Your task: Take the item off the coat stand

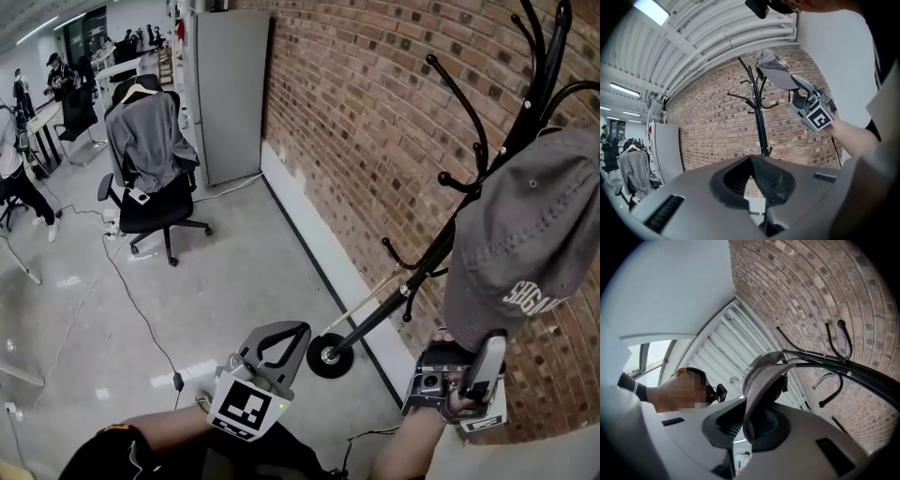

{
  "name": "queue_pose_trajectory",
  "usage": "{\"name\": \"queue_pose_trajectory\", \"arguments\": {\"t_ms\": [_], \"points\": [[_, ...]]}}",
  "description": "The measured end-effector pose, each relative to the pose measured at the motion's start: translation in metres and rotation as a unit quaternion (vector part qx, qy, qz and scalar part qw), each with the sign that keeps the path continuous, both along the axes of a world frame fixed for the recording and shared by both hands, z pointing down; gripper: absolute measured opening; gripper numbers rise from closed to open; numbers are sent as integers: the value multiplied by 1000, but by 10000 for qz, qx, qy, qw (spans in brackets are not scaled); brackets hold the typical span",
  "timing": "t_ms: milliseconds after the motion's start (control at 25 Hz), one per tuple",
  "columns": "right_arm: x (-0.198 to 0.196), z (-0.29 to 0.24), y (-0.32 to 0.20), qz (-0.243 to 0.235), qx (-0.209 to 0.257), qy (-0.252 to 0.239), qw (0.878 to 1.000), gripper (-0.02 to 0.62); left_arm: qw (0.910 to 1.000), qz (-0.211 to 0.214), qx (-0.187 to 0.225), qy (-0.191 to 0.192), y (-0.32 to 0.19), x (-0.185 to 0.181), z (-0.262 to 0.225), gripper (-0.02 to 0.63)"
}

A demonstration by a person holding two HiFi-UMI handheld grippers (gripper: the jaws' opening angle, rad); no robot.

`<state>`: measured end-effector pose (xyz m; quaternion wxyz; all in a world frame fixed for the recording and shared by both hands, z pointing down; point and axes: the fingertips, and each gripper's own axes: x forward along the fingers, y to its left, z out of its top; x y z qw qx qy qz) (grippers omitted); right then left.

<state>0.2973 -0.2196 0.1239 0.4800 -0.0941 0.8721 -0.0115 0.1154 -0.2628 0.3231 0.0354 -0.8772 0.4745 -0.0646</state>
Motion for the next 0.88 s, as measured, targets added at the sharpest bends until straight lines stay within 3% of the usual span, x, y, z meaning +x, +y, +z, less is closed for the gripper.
{"name": "queue_pose_trajectory", "arguments": {"t_ms": [240, 480, 720, 880], "points": [[-46, -13, -8, -186, 18, 271, 9995, 32, 9983, -537, 127, 169, 0, -40, -7, 32], [-68, -10, -5, 299, 251, 728, 9966, 31, 9933, -1115, -161, 270, 8, -78, 7, 32], [-83, -39, 3, 508, 857, 1176, 9880, 31, 9923, -1208, -85, 273, 5, -82, 5, 32], [-112, -38, 12, 406, 682, 1375, 9873, 31, 9917, -1275, -25, 190, 20, -87, -1, 32]]}}
